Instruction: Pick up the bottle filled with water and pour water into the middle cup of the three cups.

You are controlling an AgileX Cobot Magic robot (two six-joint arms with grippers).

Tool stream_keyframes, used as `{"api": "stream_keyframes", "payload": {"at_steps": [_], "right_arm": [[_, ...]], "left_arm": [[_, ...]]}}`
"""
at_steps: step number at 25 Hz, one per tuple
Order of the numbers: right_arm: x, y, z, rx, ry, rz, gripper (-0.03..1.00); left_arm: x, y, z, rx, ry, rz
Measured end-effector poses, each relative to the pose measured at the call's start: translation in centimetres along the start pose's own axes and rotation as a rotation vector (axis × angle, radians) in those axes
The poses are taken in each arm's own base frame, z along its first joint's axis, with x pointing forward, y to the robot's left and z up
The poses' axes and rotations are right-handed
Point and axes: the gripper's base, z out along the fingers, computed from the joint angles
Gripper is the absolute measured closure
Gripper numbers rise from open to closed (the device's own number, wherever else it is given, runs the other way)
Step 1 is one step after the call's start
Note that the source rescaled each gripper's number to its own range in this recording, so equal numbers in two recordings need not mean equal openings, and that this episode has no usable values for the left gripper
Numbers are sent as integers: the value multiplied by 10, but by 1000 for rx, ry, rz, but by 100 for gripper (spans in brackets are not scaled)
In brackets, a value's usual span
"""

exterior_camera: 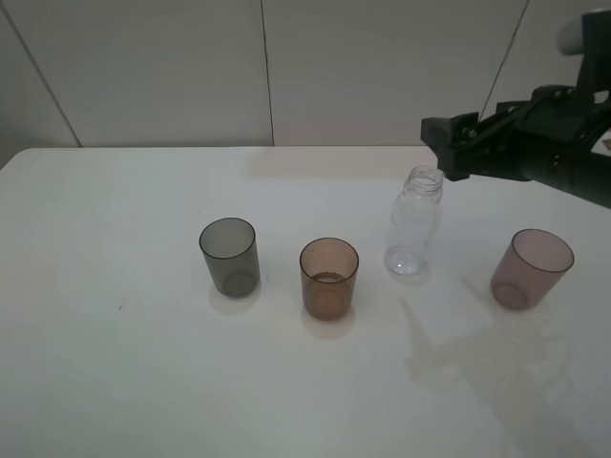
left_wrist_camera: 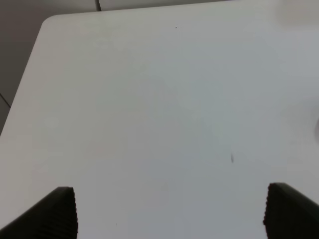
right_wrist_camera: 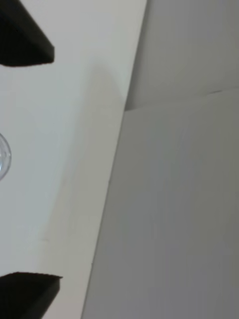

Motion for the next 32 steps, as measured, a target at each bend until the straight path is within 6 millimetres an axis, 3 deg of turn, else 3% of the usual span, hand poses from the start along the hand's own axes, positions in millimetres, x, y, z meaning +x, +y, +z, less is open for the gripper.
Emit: {"api": "stream_keyframes", "payload": {"at_steps": [14,25,32], "right_arm": [[-47,9,-54,-114,229,47,24],[-66,-16,-91,104,555,146,24],[-73,-24,-146,167,437,149,24]], "left_arm": [[0,0,0,0,0,0],[0,0,0,0,0,0],[0,0,0,0,0,0]]}}
